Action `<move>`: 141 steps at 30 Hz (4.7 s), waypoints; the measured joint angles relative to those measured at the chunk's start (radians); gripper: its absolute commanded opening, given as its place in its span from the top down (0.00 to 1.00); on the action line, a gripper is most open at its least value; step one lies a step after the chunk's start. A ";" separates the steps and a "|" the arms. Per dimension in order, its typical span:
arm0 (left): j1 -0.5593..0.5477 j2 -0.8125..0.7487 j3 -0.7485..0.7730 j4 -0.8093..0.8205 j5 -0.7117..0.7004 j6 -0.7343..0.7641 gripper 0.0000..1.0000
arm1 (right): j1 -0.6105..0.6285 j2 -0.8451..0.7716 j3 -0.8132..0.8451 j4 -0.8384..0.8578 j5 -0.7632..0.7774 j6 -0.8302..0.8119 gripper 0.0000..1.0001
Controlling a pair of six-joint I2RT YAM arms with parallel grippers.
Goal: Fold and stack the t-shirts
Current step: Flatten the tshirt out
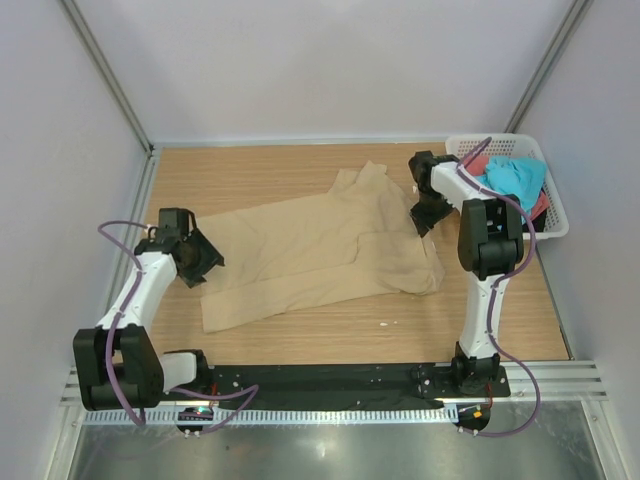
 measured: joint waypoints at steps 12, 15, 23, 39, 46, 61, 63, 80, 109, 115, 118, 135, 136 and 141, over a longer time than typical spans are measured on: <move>0.000 -0.043 0.084 -0.246 -0.254 -0.221 0.52 | 0.009 -0.155 -0.056 0.056 0.039 -0.118 0.99; 0.000 -0.043 0.086 -0.306 -0.266 -0.296 0.53 | 0.027 -0.256 -0.118 0.101 0.037 -0.163 0.99; 0.029 0.003 0.063 -0.362 -0.235 -0.492 0.50 | 0.108 -0.398 -0.297 0.259 -0.023 -0.257 0.99; 0.082 0.257 0.042 -0.285 -0.126 -0.732 0.61 | 0.134 -0.430 -0.421 0.410 -0.102 -0.351 0.99; 0.082 0.328 0.043 -0.268 -0.140 -0.756 0.66 | 0.135 -0.430 -0.434 0.420 -0.103 -0.372 0.99; 0.082 0.323 0.082 -0.285 -0.172 -0.744 0.81 | 0.137 -0.431 -0.436 0.421 -0.103 -0.375 0.99; 0.082 0.323 0.087 -0.284 -0.171 -0.742 0.82 | 0.140 -0.431 -0.438 0.420 -0.102 -0.375 0.99; 0.082 0.318 0.084 -0.276 -0.156 -0.711 1.00 | 0.154 -0.431 -0.448 0.420 -0.096 -0.375 0.99; 0.082 -0.110 0.438 -0.227 -0.206 -0.615 1.00 | 0.134 -0.632 0.024 0.310 0.069 -0.514 0.99; 0.082 -0.230 0.698 -0.154 -0.198 -0.541 1.00 | 0.133 -0.988 0.021 0.493 0.047 -0.568 0.99; 0.082 -0.318 0.758 -0.122 -0.162 -0.510 1.00 | 0.133 -1.179 -0.037 0.562 -0.008 -0.578 0.99; 0.082 -0.460 1.009 -0.250 -0.106 -0.383 1.00 | 0.133 -1.389 0.172 0.449 -0.087 -0.590 0.99; 0.082 -0.460 0.975 -0.238 -0.106 -0.378 1.00 | 0.133 -1.365 0.166 0.454 -0.090 -0.597 0.99; 0.082 -0.379 0.818 -0.165 -0.111 -0.340 1.00 | 0.133 -1.178 0.092 0.537 -0.093 -0.650 0.99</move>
